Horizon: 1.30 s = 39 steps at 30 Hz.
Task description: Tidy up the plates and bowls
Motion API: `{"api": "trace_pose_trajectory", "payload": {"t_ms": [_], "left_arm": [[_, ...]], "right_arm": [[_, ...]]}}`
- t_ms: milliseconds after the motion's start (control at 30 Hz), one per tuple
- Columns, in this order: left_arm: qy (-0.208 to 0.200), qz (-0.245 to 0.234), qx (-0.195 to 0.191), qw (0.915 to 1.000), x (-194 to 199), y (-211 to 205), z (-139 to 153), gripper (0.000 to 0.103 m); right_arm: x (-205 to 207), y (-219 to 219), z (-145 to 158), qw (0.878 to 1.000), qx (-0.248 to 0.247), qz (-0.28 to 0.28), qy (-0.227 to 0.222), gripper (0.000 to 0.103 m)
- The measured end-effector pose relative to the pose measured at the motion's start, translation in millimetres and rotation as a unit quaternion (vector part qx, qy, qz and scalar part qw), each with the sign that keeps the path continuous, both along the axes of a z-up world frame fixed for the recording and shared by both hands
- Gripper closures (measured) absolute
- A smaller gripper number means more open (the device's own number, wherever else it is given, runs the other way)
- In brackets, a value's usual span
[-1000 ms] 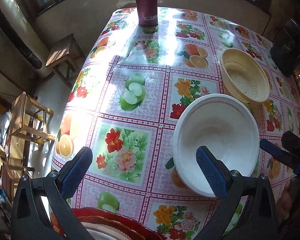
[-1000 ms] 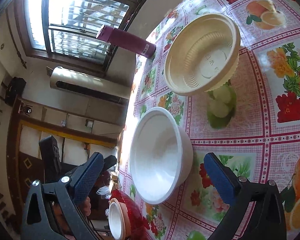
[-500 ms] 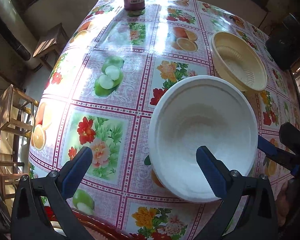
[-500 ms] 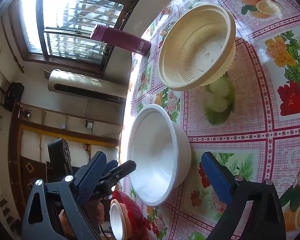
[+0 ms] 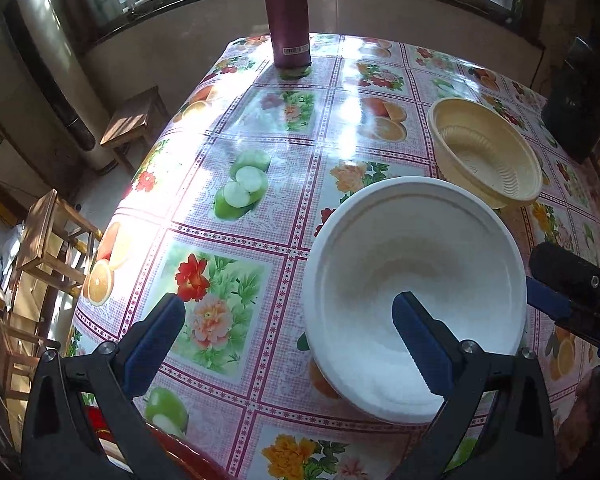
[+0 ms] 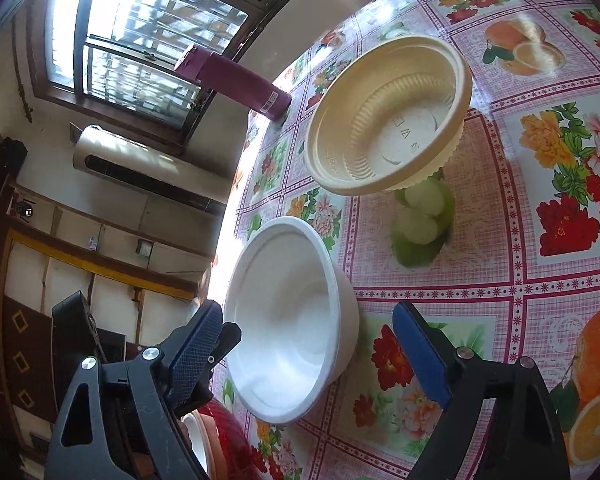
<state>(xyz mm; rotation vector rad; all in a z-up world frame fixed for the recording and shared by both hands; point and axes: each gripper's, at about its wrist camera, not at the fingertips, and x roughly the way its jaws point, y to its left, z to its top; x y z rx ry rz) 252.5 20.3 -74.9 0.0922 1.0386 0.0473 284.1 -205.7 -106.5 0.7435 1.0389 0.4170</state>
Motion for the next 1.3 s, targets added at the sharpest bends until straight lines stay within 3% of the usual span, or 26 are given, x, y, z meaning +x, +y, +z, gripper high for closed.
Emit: {"api": "trace_pose_trajectory", "payload": {"t_ms": [167, 467, 900, 1300], "left_arm": [[-0.027, 0.001, 0.013, 0.9995, -8, -7, -3, 0.0], [-0.034, 0.009, 0.003, 0.9994, -13, -6, -5, 0.0], [0.003, 0.016, -0.011, 0.9998, -23, -19, -14, 0.0], [0.028, 0.021, -0.056, 0.9978, -43, -27, -24, 0.0]], "right_arm": [[1, 2, 0, 1.0, -0.025, -0.001, -0.007, 0.025], [0, 9, 3, 0.999, -0.046, 0.003, -0.013, 0.025], [-2, -4, 4, 1.0, -0.028, -0.006, -0.007, 0.025], [-6, -4, 9, 1.0, 0.015, 0.011, -0.01, 0.025]]}}
